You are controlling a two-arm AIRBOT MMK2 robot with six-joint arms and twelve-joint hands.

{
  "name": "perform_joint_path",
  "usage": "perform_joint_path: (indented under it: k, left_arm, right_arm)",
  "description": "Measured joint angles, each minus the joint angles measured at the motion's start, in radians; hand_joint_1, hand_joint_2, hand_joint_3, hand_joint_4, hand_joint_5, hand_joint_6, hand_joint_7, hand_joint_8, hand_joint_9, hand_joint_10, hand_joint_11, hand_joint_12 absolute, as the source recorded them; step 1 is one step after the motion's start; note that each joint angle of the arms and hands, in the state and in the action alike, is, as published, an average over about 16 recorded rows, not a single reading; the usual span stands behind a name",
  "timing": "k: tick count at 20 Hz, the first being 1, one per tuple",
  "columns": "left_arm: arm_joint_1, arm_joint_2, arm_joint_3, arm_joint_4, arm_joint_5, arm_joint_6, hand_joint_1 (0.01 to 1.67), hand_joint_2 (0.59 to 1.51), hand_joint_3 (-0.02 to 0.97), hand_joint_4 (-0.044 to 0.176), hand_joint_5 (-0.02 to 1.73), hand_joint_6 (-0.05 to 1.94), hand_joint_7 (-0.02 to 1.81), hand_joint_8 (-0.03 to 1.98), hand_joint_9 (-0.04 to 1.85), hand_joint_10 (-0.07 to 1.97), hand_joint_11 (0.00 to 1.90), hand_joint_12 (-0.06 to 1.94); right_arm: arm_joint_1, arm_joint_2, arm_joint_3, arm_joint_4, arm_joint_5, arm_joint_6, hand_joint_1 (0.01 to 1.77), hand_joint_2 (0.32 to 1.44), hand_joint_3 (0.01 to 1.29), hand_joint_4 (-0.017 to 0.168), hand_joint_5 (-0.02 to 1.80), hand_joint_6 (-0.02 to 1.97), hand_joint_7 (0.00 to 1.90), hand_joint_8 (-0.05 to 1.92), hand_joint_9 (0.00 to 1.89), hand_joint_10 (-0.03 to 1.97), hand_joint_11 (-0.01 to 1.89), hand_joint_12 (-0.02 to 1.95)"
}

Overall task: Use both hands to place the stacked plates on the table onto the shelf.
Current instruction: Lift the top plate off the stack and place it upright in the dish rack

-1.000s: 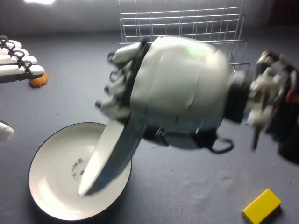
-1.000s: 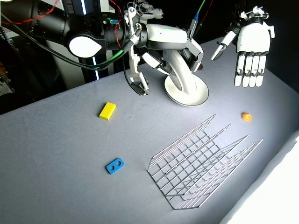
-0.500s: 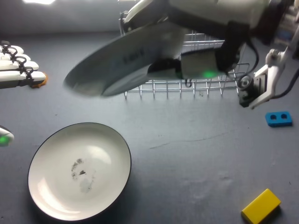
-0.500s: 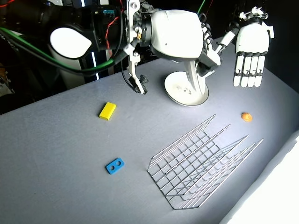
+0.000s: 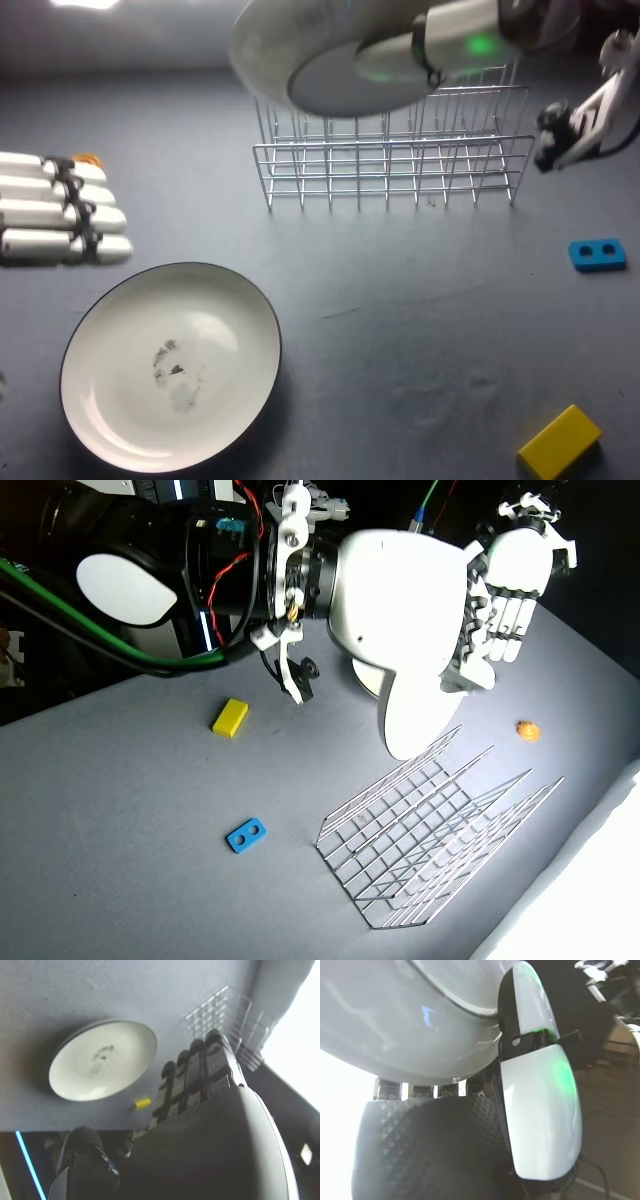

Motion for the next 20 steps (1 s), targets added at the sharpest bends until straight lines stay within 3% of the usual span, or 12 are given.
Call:
perform_joint_path:
  k: [5,10,14,20]
  left_arm:
    - [0.012,-0.023,0.008,0.081,-0.119,0.0,0.02,1.094,0.013,0.007,0.02,0.02,0.02,0.0,0.02,0.01,0.02,-0.01]
    - [0.024,-0.053,0.018,0.159,-0.175,0.004,0.02,1.096,0.013,0.007,0.02,0.02,0.02,0.0,0.02,0.01,0.02,-0.01]
    - [0.041,-0.075,0.024,0.204,-0.166,0.007,0.02,1.098,0.013,0.007,0.02,0.02,0.02,0.0,0.02,0.01,0.02,-0.01]
    - [0.075,-0.097,0.027,0.233,-0.071,0.013,0.02,1.104,0.013,0.007,0.02,0.02,0.01,0.0,0.02,0.01,0.02,-0.01]
  right_arm:
    - [0.033,-0.036,0.08,0.052,-0.043,0.003,1.18,1.05,0.01,0.003,0.81,1.17,0.92,1.14,0.92,0.64,0.58,1.36]
    - [0.057,-0.078,0.153,0.1,-0.077,-0.005,1.18,1.06,0.01,-0.001,0.81,1.18,0.93,1.13,0.92,0.64,0.58,1.36]
    - [0.059,-0.107,0.199,0.136,-0.097,-0.013,1.18,1.07,0.01,-0.005,0.8,1.17,0.92,1.15,0.91,0.65,0.58,1.36]
    - [0.051,-0.126,0.246,0.191,-0.115,-0.021,1.19,1.09,0.01,-0.007,0.8,1.16,0.93,1.13,0.91,0.65,0.58,1.35]
